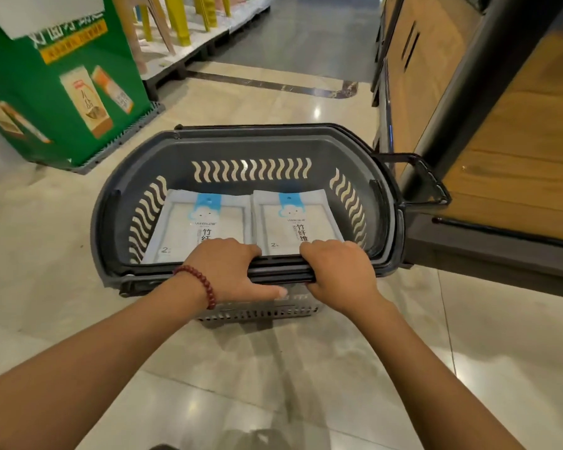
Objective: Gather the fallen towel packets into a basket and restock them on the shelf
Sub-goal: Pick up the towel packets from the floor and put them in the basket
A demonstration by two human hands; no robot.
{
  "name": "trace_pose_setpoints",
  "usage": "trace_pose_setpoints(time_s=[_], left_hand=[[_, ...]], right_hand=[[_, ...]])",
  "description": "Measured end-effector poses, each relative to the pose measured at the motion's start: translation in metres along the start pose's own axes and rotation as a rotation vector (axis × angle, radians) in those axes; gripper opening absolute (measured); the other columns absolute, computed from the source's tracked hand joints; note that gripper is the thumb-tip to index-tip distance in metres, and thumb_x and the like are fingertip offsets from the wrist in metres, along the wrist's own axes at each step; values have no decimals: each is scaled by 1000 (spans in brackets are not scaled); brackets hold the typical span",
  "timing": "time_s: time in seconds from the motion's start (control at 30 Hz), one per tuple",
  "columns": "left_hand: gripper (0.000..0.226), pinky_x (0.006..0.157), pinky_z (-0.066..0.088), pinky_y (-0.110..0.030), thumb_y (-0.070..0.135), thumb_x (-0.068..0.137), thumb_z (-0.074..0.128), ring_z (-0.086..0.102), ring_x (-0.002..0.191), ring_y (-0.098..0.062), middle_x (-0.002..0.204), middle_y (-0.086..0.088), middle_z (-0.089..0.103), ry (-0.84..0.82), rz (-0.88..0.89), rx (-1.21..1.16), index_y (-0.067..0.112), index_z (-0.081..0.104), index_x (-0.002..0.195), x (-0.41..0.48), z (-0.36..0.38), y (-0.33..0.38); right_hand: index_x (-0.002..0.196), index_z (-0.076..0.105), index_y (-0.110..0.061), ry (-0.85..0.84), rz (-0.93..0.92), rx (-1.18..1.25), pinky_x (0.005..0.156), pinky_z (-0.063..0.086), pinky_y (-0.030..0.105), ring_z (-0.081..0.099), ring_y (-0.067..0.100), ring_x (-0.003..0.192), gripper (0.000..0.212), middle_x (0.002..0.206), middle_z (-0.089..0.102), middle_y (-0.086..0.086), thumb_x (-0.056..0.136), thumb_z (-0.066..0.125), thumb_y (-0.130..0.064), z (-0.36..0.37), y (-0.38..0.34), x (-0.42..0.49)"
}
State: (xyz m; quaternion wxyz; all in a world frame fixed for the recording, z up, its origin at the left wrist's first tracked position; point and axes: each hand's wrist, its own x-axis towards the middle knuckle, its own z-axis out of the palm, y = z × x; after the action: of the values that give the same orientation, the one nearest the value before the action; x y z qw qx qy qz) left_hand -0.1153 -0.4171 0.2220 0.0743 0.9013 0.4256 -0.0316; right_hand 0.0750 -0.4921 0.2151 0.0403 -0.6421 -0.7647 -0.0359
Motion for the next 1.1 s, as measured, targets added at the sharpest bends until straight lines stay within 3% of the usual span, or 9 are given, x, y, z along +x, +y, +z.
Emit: trace_pose_setpoints(time_s=[0.1,0.33,0.43,0.67,0.93,1.1], left_hand=[[67,62,48,-26,87,57,45,56,70,-10,79,12,61,-88,15,54,33,54,96,-2,-2,2],[30,59,49,-24,60,69,60,53,64,-5,68,13,57,-70,-9,-26,34,58,84,-10,-3,4],[32,65,53,-28,56,69,60,56,66,-6,70,13,60,-71,12,-23,32,62,89,-29,4,9],[33,62,50,-24,61,69,57,53,64,-6,70,14,58,-125,140,17,34,59,89,-73,9,43],[44,54,39,-23,65,61,49,51,62,-13,70,9,60,-107,325,32,30,61,84,-104,19,95],[37,43,25,-20,66,62,50,44,55,-10,59,12,46,-131,363,-2,32,53,77,-123,23,133]], right_hand=[[91,47,-21,-14,1,-14,61,27,31,57,25,82,20,88,59,-1,77,59,-29,0,-1,-2],[94,50,-21,-88,35,20,65,38,33,59,26,86,19,91,62,0,76,57,-23,-6,-8,-5],[99,50,-22,-123,50,11,72,41,35,58,25,91,22,96,62,0,78,56,-22,-8,-21,-26],[102,49,-22,-157,146,-15,67,32,33,57,25,91,24,96,59,1,79,58,-24,-21,-45,-97],[102,50,-22,-203,334,34,68,29,32,55,26,94,26,94,58,1,77,57,-20,-37,-55,-181],[98,52,-22,-218,390,18,70,37,32,57,25,91,27,90,60,0,73,59,-21,-46,-51,-225]])
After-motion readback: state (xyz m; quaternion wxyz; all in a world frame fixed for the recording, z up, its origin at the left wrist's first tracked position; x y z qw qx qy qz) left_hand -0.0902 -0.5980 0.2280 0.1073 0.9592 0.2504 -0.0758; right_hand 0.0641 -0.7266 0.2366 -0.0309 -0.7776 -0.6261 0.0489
